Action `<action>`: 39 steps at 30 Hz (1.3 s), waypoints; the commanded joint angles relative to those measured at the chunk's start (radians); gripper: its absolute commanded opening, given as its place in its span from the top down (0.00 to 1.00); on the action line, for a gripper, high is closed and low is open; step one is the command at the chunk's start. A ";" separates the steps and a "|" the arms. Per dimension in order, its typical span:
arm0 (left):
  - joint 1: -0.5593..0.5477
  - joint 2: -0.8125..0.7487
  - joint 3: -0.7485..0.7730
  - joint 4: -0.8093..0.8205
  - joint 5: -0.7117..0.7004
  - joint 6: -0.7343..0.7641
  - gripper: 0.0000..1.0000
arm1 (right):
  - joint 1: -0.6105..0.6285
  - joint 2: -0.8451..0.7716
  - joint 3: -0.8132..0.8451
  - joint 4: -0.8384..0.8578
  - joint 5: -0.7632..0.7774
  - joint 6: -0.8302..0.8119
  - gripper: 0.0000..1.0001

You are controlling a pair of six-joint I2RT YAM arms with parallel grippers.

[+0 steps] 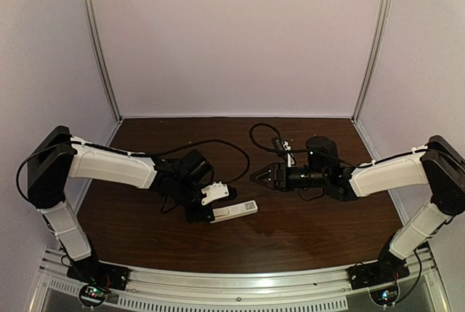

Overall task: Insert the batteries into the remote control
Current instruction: Load the battery cover onto the remote control without the battery cover.

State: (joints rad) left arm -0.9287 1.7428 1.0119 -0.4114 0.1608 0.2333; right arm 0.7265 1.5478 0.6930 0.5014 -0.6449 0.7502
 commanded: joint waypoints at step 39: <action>0.000 -0.046 0.006 0.028 -0.017 -0.005 0.50 | -0.008 -0.001 -0.015 -0.024 0.011 -0.020 0.40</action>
State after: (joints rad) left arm -0.9287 1.7237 1.0233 -0.4122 0.1520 0.2295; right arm 0.7238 1.5497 0.6930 0.4854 -0.6453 0.7429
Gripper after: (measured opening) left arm 0.493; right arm 0.597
